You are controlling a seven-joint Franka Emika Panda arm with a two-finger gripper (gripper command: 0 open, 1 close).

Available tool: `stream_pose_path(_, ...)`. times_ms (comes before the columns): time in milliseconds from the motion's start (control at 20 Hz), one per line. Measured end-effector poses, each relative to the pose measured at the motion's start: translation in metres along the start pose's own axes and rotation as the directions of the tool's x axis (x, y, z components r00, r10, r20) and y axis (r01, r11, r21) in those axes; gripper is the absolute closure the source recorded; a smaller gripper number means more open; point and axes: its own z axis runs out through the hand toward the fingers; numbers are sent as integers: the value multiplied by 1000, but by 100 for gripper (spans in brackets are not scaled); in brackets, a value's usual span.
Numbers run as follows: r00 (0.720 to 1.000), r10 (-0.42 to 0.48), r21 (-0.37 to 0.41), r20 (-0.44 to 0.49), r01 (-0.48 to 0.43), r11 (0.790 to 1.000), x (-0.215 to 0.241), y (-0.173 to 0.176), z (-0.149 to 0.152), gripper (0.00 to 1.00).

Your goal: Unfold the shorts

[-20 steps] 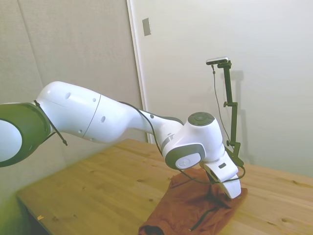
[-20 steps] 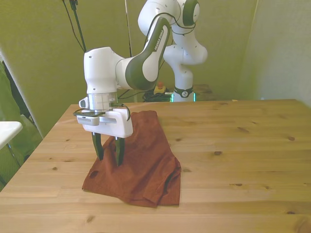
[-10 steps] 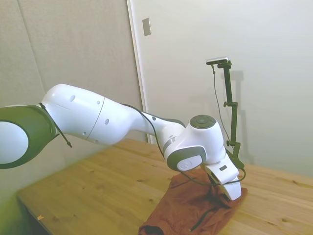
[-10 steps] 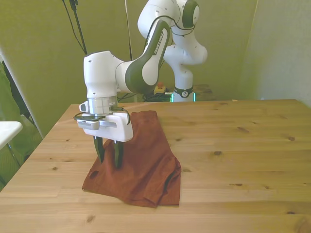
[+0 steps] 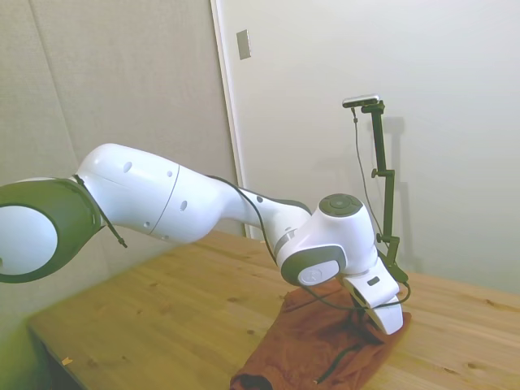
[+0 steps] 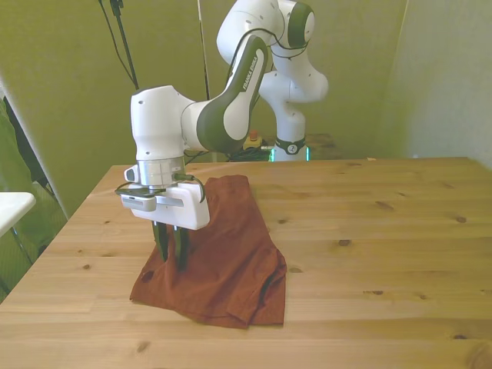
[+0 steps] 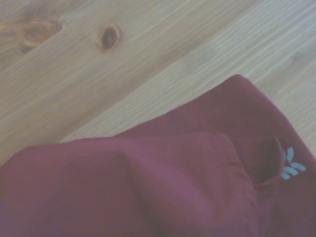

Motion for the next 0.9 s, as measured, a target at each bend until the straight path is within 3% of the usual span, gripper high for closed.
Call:
stream_pose_path(550, 1000, -23, 20, 4, 23, 1000, 5, -9, -11, 100)
stream_pose_path(900, 990, -143, 97, -2, 142, 985, -36, -42, -65, 100)
